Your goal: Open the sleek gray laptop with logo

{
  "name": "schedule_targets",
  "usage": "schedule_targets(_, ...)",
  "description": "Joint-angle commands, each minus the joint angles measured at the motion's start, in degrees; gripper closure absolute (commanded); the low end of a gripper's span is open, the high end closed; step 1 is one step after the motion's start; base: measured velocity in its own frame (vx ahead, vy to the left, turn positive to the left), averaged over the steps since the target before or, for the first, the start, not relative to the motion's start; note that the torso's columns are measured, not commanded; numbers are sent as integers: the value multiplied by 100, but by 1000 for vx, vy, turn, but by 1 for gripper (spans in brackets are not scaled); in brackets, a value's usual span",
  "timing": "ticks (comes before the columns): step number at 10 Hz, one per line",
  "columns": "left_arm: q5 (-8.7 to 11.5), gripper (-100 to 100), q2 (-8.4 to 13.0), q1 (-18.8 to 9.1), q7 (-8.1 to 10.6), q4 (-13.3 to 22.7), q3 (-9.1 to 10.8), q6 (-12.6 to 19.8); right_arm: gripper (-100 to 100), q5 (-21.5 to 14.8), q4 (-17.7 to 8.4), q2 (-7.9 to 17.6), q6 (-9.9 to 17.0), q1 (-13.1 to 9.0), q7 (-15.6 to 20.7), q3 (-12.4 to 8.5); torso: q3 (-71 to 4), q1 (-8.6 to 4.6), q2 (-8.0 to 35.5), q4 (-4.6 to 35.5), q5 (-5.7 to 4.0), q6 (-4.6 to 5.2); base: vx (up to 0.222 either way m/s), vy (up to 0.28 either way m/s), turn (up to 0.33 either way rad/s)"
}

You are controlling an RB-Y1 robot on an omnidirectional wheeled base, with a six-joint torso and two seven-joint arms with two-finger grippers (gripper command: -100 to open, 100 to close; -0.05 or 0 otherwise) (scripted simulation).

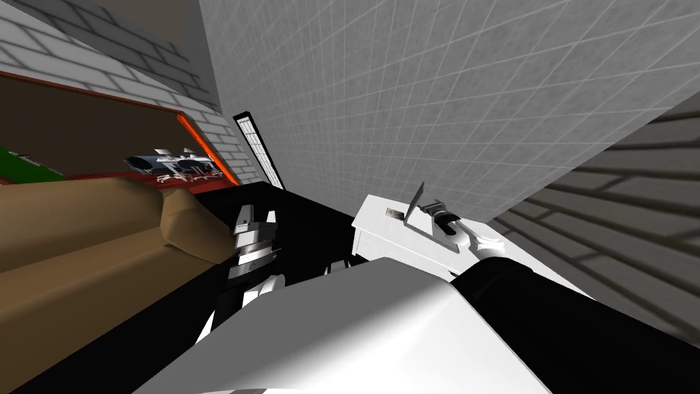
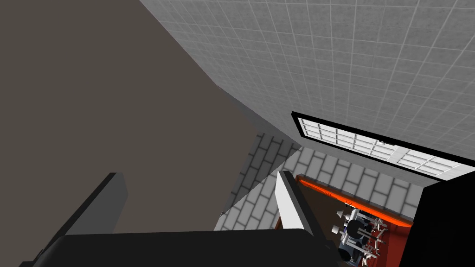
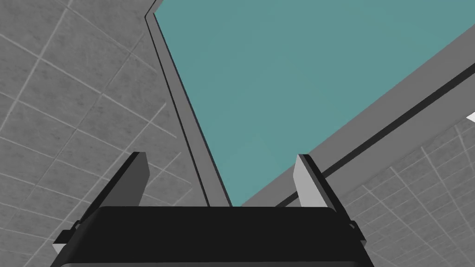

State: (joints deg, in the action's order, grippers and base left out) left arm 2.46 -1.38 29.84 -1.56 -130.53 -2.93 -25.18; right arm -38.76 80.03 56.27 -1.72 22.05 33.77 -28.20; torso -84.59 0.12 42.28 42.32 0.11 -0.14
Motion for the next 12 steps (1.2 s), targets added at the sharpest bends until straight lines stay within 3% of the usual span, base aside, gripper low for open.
schedule_targets(1,0,0,0,0,0,0,0,0,-100,-57,274,189,-215,37,43,23,-4,0,-8,-2,-2,0,-57,-131,127)
schedule_targets(12,0,0,0,0,0,0,0,0,-100,-183,1320,936,-1258,364,109,108,4,-18,4,-3,-12,12,-96,-147,152)
